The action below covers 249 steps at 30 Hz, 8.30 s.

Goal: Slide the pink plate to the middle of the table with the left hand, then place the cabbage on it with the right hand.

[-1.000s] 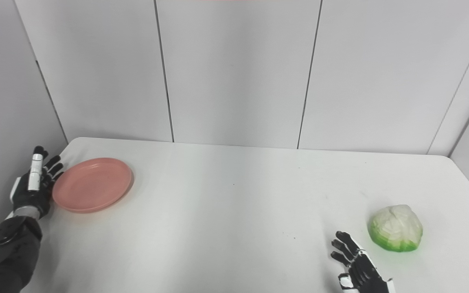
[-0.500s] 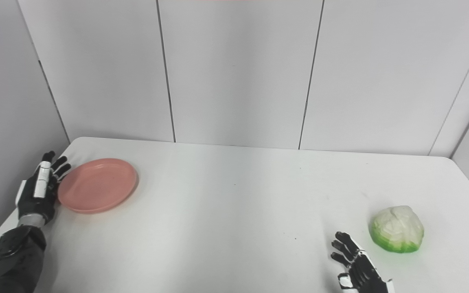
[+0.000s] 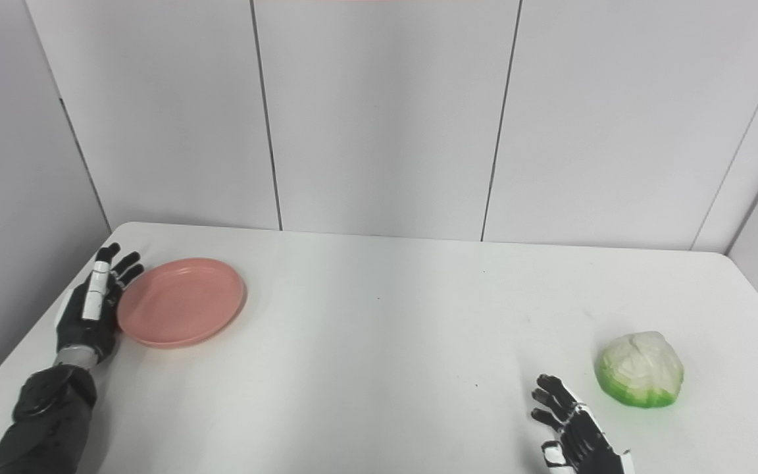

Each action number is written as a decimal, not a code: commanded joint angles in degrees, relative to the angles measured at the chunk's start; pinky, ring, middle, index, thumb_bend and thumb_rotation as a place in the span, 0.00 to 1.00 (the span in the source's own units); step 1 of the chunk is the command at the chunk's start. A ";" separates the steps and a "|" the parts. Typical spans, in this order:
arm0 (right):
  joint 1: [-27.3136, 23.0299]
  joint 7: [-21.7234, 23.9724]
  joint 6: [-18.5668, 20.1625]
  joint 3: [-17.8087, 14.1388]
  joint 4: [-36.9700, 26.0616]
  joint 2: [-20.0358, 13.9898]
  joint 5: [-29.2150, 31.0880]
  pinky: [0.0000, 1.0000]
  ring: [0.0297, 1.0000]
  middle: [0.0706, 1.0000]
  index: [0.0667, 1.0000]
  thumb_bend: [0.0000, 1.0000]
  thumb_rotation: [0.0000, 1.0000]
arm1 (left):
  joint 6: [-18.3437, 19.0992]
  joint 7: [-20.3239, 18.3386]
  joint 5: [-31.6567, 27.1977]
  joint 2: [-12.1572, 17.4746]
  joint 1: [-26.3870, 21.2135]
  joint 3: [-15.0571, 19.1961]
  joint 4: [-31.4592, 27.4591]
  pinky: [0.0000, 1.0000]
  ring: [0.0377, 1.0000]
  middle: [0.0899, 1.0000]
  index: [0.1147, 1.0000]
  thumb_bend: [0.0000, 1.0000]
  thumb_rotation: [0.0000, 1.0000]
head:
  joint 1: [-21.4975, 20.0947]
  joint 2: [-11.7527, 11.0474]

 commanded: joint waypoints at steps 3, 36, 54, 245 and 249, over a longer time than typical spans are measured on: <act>0.89 0.15 1.29 1.33 -0.24 0.83 -0.62 0.77 0.81 0.83 0.79 0.72 0.84 | 2.90 0.25 0.01 -0.49 -1.59 -0.37 -3.62 0.82 0.86 0.83 0.90 0.91 0.78 | -0.07 0.32; 0.37 -1.14 2.15 3.08 -1.12 1.88 -3.08 0.76 0.81 0.84 0.80 0.72 0.86 | 18.51 3.12 4.86 -12.20 2.42 -8.57 -22.39 0.94 0.89 0.87 0.90 1.00 0.88 | -5.18 1.89; -1.44 -6.39 2.83 7.10 0.75 5.64 -9.56 0.77 0.83 0.86 0.80 0.70 0.87 | 29.10 6.09 0.41 -21.16 8.09 -7.67 -37.50 0.99 0.91 0.90 0.91 0.98 0.94 | -18.53 2.88; -44.22 33.04 21.08 15.23 3.05 -41.58 -31.40 0.36 0.39 0.42 0.52 0.51 0.00 | 31.56 9.66 -3.21 -29.07 13.69 -8.88 -42.00 0.96 0.87 0.88 0.87 0.88 0.90 | -18.05 3.98; -47.78 33.92 20.48 15.92 1.76 -40.71 -31.23 0.34 0.37 0.43 0.53 0.51 0.00 | 31.34 10.01 -3.12 -30.05 13.82 -9.05 -42.12 0.97 0.86 0.88 0.85 0.88 0.88 | -16.84 3.52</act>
